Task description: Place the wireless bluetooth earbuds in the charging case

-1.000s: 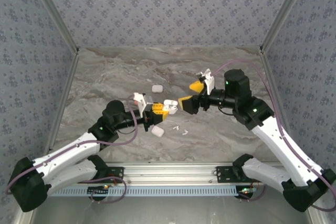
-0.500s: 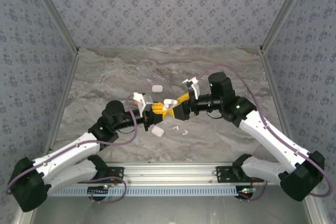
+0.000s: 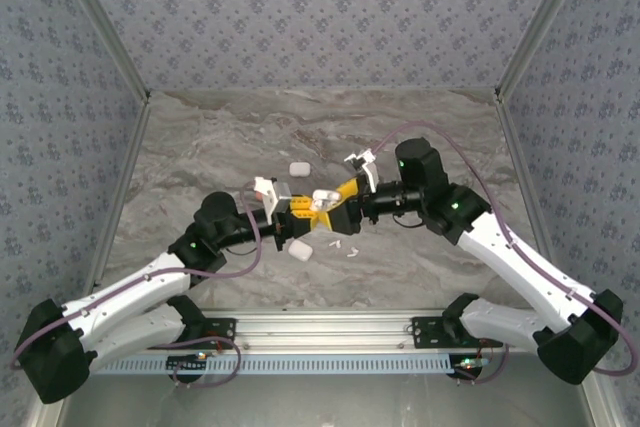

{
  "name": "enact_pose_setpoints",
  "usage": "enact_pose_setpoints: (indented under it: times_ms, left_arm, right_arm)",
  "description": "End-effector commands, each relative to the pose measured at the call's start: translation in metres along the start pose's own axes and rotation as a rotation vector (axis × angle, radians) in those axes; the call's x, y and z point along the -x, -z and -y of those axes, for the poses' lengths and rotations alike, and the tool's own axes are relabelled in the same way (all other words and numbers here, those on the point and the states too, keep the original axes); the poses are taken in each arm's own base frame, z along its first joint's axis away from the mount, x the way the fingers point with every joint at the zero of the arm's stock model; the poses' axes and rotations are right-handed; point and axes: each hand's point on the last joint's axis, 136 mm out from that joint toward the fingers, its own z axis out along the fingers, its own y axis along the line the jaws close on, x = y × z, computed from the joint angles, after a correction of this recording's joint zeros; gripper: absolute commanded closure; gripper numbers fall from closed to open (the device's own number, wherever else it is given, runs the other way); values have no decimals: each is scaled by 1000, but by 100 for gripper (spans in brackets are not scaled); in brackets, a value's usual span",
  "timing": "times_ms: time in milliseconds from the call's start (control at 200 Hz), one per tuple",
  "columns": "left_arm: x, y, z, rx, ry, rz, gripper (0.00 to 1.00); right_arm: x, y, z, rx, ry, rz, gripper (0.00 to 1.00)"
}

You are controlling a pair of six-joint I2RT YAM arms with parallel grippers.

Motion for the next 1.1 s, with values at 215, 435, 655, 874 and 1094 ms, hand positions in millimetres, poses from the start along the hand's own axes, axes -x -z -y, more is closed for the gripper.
enact_pose_setpoints:
  times_ms: [215,435,655,874,1094]
  left_arm:
    - [18,-4,0,5,-28,32,100]
    - [19,-4,-4,25,-29,32,100]
    - [2,-3,-31,158,-3,-43,100]
    - [-32,8,-99,371,226,-143,100]
    - [-70,-11,-148,483,415,-305,100]
  right_arm:
    - [-7,9,-11,-12,49,-4,0]
    - [-2,26,32,-303,50,0,0]
    - [-7,60,81,-640,25,57,0]
    - [-31,90,115,-861,-107,98,0]
    - [-69,103,134,-965,-237,38,0]
